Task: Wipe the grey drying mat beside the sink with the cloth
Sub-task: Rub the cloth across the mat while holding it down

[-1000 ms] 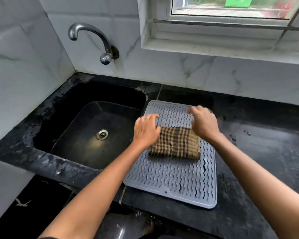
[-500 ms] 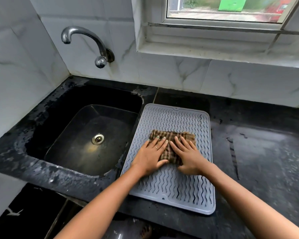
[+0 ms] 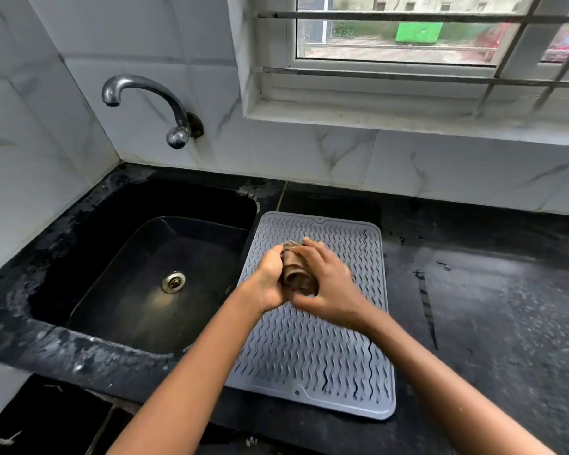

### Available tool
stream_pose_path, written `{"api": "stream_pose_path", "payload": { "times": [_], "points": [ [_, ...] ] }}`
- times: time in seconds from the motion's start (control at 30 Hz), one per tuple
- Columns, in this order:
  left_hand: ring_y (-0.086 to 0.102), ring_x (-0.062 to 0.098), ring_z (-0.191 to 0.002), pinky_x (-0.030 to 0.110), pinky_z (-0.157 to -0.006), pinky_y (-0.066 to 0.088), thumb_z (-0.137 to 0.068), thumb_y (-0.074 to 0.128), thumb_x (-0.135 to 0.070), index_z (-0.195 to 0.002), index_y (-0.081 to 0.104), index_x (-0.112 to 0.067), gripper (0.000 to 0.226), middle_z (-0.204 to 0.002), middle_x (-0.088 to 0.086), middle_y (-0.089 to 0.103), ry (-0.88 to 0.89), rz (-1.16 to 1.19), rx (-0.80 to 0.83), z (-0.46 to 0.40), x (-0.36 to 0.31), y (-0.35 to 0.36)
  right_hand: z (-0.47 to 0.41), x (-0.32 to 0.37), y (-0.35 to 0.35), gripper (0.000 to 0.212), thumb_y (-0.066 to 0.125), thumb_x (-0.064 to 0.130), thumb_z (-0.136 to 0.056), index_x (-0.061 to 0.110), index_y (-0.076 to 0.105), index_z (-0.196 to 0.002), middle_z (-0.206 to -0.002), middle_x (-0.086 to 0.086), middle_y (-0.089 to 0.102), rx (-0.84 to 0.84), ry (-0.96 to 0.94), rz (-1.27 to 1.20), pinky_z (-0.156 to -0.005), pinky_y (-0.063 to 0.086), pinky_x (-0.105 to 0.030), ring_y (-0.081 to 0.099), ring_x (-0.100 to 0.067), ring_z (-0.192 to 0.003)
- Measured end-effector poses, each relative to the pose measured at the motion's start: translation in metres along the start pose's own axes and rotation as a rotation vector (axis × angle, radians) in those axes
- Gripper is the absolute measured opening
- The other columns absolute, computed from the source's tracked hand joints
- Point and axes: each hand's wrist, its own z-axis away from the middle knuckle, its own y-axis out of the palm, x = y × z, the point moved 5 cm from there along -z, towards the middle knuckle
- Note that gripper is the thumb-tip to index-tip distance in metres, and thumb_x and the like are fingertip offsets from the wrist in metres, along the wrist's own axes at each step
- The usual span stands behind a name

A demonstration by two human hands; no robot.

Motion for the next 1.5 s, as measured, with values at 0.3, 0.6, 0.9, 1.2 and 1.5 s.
{"api": "stream_pose_path", "payload": {
  "times": [0.3, 0.6, 0.9, 1.2, 1.5],
  "points": [
    [0.06, 0.019, -0.09, 0.029, -0.077, 0.042, -0.1, 0.021, -0.054, -0.11, 0.068, -0.02, 0.059, -0.103, 0.005, 0.073, 0.308, -0.844, -0.307, -0.043, 0.0, -0.012, -0.01, -0.063, -0.008, 0.045, 0.053, -0.013, -0.082, 0.025, 0.062, -0.104, -0.098, 0.007, 0.068, -0.194, 0.336, -0.709, -0.076, 0.051, -0.012, 0.064, -0.007, -0.092],
    [0.002, 0.025, -0.15, 0.049, -0.12, -0.001, -0.094, 0.029, -0.059, -0.151, 0.016, -0.036, 0.062, -0.162, 0.0, 0.009, 0.633, -1.725, -0.341, -0.146, 0.007, -0.002, -0.073, -0.115, -0.046, 0.069, 0.04, -0.02, -0.073, 0.021, 0.055, -0.126, -0.138, -0.003, 0.044, -0.614, 0.448, -0.461, -0.103, 0.033, -0.02, 0.044, -0.009, -0.123],
    [0.018, 0.019, -0.148, 0.042, -0.12, 0.003, -0.093, 0.018, -0.054, -0.149, 0.028, -0.022, 0.065, -0.157, 0.002, 0.03, 0.776, -1.657, -0.517, -0.156, 0.011, -0.007, -0.167, -0.131, 0.026, 0.057, 0.047, 0.007, -0.09, 0.031, 0.036, -0.141, -0.156, 0.001, 0.025, 0.065, 0.13, 0.418, -0.109, 0.022, -0.058, 0.023, -0.031, -0.141],
    [0.004, 0.013, -0.15, 0.041, -0.122, 0.002, -0.09, 0.025, -0.057, -0.153, 0.007, -0.031, 0.07, -0.162, -0.01, 0.007, 0.732, -1.672, -0.49, -0.158, 0.011, -0.011, -0.128, -0.208, -0.055, 0.046, 0.052, 0.017, -0.091, 0.042, 0.051, -0.129, -0.147, 0.014, 0.04, 0.046, 0.157, 0.658, -0.082, 0.038, -0.04, 0.037, -0.023, -0.127],
    [-0.002, 0.014, -0.15, 0.043, -0.121, -0.004, -0.093, 0.031, -0.053, -0.152, 0.007, -0.033, 0.067, -0.162, -0.008, 0.001, 0.707, -1.661, -0.451, -0.154, 0.01, -0.006, -0.155, -0.159, -0.068, 0.025, 0.059, 0.018, -0.086, 0.021, 0.066, -0.11, -0.127, -0.001, 0.06, -0.117, 0.151, 0.598, -0.081, 0.04, -0.044, 0.045, -0.031, -0.114]
  ]
}}
